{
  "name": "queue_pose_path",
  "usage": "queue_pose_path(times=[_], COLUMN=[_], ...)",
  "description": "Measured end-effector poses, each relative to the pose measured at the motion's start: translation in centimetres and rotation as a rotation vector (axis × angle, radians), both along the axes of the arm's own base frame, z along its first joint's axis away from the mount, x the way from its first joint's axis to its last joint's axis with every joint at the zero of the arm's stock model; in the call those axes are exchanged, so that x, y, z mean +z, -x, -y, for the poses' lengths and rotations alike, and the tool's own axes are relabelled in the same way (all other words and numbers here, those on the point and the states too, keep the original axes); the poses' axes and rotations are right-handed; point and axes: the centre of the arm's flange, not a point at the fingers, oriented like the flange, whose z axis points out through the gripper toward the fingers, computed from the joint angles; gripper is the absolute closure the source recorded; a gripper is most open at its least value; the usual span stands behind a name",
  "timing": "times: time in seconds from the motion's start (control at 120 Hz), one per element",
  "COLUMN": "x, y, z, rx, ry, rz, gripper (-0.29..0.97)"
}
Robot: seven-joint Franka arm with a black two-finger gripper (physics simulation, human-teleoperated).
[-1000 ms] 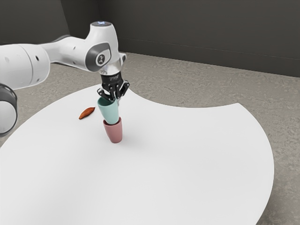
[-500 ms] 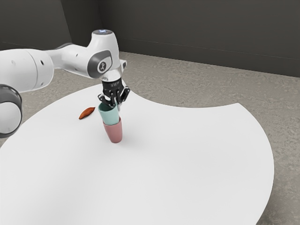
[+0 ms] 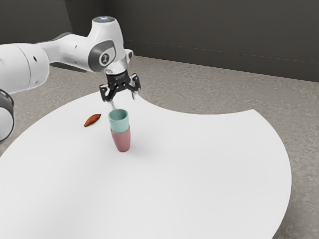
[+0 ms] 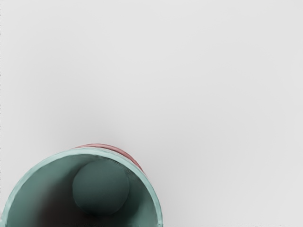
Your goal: Place the left cup onto the right cup
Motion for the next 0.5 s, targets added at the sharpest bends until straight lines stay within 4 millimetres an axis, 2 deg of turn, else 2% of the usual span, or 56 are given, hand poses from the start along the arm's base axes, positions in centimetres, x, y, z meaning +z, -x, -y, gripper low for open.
queue_pose_path(times=[0.125,0.225,0.408,0.5], x=[2.9,7.2,14.4,17.1], y=[0.8,2.4,9.1,11.9], z=[0.6,0.8,1.8,2.1], rx=[-0.008,-0.009,-0.043,-0.086], ry=[-0.007,-0.019,-0.059,-0.078], rz=[0.021,0.04,0.029,0.006], gripper=[0.04,0.02,0.01,0.01])
